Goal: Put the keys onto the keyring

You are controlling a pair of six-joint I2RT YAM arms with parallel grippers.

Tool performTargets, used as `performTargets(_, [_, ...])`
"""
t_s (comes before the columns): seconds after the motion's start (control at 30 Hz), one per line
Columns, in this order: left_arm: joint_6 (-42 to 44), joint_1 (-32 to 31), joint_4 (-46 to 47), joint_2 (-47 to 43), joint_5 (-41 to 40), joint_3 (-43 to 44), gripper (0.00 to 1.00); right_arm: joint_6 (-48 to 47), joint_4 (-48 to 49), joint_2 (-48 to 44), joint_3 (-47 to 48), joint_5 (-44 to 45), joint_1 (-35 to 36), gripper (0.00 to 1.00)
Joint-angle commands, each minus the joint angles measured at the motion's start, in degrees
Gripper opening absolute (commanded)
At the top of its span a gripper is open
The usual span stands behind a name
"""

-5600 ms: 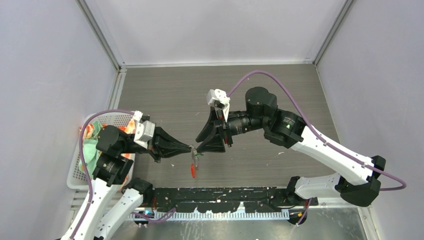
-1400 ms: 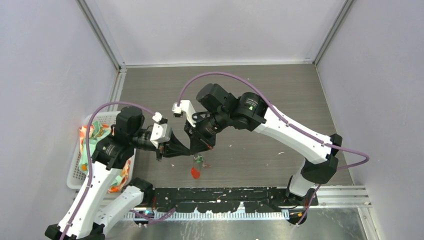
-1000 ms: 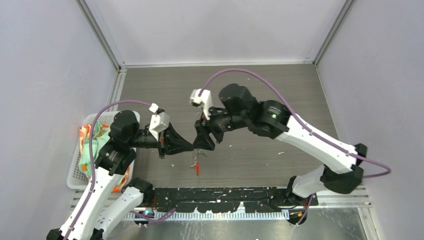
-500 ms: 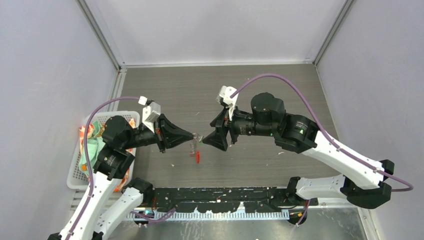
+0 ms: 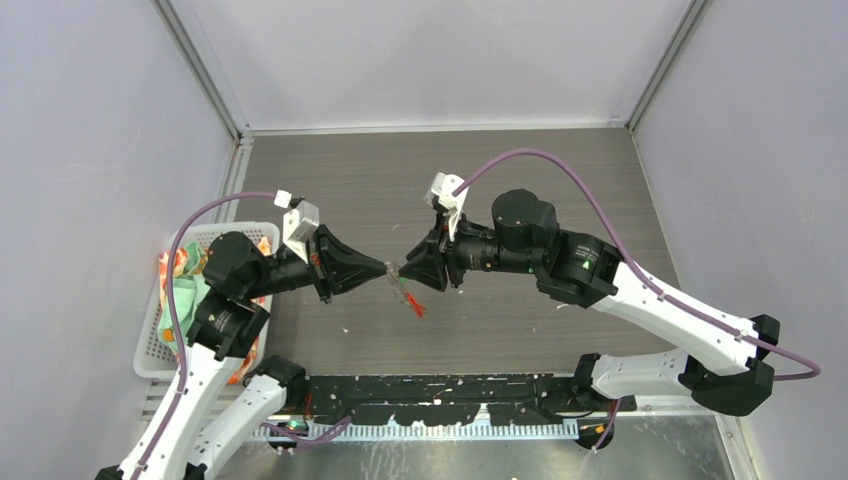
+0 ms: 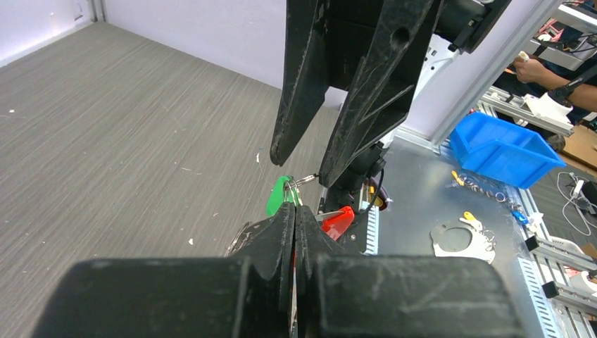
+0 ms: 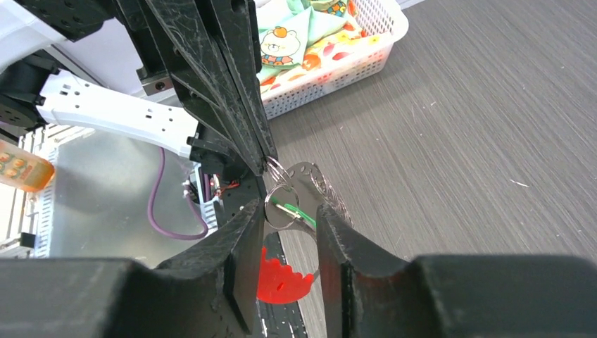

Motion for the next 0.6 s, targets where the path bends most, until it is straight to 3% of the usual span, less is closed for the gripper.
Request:
performTargets(0.0, [-1.05, -0.29, 4.13, -0.59, -0.53, 1.85, 0.00, 0.78, 3.96, -1.16, -0.38, -0.01, 0.25, 0.36])
performTargets(0.1, [-1.05, -0.29, 4.23, -0.50, -0.73, 1.86, 0.00, 0.74, 3.81, -1.12, -0.46, -0.60, 0.24, 0.22])
performTargets(0.23, [-1.10, -0.29, 4.30, -0.41, -0.94, 1.86, 0.00, 0.77, 3.56, -1.16, -0.42, -1.17, 0.25, 0.11])
performTargets(0.57, [-0.97, -0.29, 5.11, -0.15, -0.66, 2.03, 0.00, 1.47, 1.32, -0.28, 0.11, -4.15, 0.18, 0.05])
